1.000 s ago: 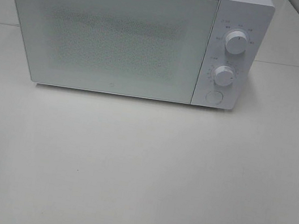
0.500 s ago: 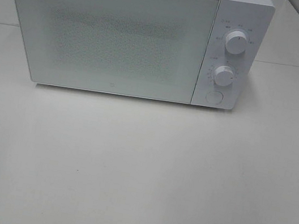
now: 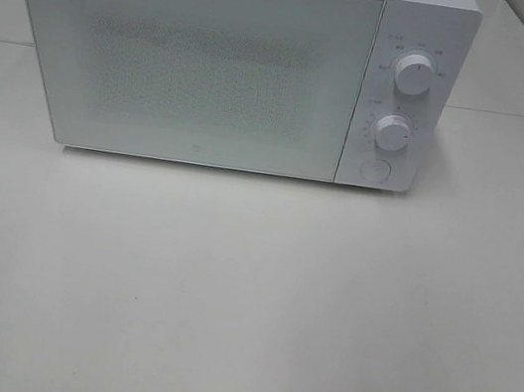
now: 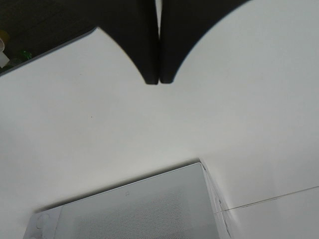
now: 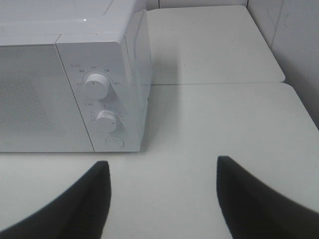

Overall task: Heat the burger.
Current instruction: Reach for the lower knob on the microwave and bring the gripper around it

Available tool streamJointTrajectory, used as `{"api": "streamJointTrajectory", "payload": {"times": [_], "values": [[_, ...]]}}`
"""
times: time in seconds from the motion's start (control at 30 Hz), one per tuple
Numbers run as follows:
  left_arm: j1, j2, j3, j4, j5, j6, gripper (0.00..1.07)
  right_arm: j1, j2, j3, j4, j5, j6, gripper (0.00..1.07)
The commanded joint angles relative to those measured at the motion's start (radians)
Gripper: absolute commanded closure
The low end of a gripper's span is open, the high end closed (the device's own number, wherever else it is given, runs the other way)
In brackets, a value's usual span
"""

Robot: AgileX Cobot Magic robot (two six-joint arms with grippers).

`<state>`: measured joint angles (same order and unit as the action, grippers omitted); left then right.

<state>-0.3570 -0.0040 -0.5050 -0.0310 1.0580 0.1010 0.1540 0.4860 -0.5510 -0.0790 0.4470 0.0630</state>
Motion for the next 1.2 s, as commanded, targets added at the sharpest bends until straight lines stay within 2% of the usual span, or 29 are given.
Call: {"api": "streamJointTrajectory", "payload": {"times": [0.03,0.6,0.97,1.2], "values": [[0.006,-0.021,0.002,-0.008,-0.016,0.002,1.06,-0.001,0.081,-0.008,-0.001,-0.121,-0.004,0.47],[0.006,-0.021,0.002,-0.008,-0.016,0.002,1.06,-0.001,0.455,-0.008,0.000,-0.447,-0.004,0.47],[0.006,-0.021,0.002,-0.008,-0.016,0.002,1.06,-0.001,0.732,-0.008,-0.001,-0.810,-0.004,0.47],[0.006,-0.021,0.002,-0.008,-0.016,0.002,1.06,-0.001,0.846,-0.008,-0.003,-0.949,-0.005,0.47]]}}
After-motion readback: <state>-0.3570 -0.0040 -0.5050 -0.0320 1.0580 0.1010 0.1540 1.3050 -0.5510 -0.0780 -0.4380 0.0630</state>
